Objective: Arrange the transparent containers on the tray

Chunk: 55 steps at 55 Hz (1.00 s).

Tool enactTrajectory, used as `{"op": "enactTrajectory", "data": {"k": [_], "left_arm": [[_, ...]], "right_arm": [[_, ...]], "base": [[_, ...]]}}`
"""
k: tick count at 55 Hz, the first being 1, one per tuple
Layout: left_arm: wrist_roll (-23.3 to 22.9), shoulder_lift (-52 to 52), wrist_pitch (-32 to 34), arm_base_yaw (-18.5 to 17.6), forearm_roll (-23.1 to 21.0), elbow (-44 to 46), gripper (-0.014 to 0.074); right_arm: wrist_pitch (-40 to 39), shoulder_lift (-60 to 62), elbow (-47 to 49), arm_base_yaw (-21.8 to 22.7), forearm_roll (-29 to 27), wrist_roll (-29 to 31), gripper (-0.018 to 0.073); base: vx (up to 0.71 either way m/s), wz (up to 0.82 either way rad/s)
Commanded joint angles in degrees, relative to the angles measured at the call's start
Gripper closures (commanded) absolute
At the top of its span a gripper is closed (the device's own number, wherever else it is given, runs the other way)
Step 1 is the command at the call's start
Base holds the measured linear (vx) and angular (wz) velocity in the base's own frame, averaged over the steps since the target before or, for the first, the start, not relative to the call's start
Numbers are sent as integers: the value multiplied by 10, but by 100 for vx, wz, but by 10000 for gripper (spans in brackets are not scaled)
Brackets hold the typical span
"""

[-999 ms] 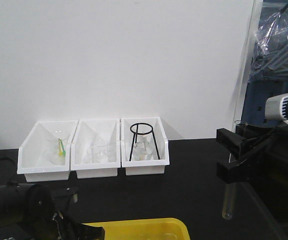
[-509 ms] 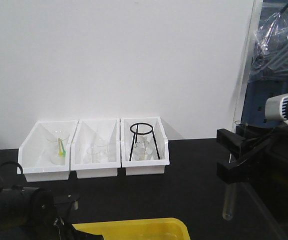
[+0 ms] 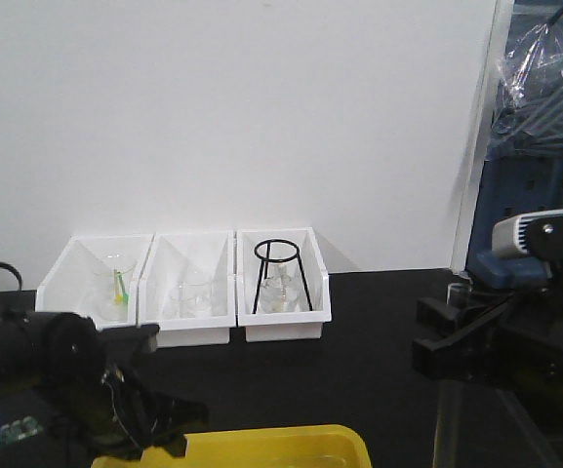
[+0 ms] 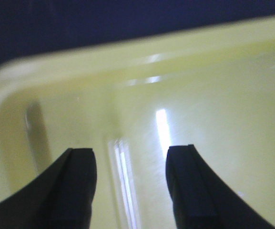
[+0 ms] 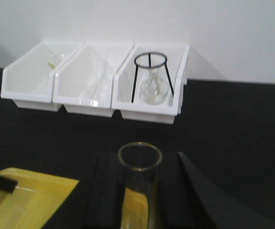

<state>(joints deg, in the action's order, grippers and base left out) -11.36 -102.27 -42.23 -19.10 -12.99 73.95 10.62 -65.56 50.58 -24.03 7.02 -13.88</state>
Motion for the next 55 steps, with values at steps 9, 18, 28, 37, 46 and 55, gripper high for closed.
{"op": "enactTrajectory", "data": {"k": [9,18,28,37,46,55], "left_arm": [[23,129,13,-2,-5,87,142],[40,198,25,-2,-6,122,142],[40,247,45,-2,-6,123,142],[40,257,38,-2,-6,123,142],[40,257,20,-2,-6,123,142],[40,257,19,-2,-6,123,142]], "right_arm": [[1,-73,20,0,-78,16,571],[11,-128,20,0,-161,44,571],[56,-176,62,0,-308,176,571],[129,-233,133,0,-432,325,571],[183,-307,179,0,-443,340,571],[182,-358,192,1,-441,334,571]], "base": [[0,0],[0,0],[0,0],[0,0],[0,0],[0,0]]}}
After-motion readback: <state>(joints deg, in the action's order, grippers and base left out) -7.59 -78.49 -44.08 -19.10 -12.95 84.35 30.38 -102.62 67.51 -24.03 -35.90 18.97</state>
